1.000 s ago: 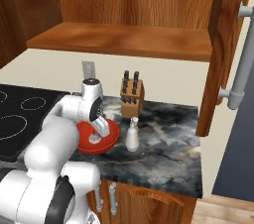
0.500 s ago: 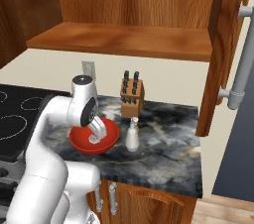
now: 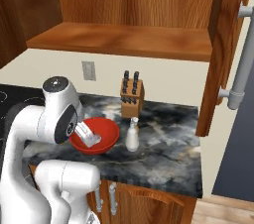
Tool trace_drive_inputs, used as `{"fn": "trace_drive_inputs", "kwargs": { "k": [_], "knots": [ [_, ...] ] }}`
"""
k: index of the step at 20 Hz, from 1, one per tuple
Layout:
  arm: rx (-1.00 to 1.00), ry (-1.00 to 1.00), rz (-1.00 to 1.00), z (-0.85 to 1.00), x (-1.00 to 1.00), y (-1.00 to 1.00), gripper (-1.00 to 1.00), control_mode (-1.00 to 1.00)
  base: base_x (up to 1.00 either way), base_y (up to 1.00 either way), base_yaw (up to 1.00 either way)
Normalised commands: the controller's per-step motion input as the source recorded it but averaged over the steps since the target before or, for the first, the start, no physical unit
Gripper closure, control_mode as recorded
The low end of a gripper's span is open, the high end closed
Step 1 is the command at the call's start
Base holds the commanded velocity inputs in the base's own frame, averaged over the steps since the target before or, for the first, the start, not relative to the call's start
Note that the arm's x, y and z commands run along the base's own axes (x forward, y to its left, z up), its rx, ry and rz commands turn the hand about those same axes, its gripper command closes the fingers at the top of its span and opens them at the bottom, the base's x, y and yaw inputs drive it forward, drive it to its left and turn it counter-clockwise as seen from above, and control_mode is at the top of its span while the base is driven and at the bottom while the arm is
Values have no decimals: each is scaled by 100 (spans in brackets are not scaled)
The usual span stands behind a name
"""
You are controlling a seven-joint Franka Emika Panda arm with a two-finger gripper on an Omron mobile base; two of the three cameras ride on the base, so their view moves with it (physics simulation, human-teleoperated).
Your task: Retrieve the bottle and the shaker from the cabinet and place them next to the mixing bowl on the counter. Then add garlic from the fridge to the mixing bowl.
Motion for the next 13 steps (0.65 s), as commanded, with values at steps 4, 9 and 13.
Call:
{"fn": "trace_drive_inputs", "kwargs": {
  "k": [4, 9, 13],
  "knots": [
    [-5, -17, 0, 59, -94, 0, -100, -100, 0, 0, 0],
    [-2, -11, 0, 19, -64, 0, -100, -100, 0, 0, 0],
    [0, -11, 0, 0, -33, 0, -100, -100, 0, 0, 0]
  ]
}}
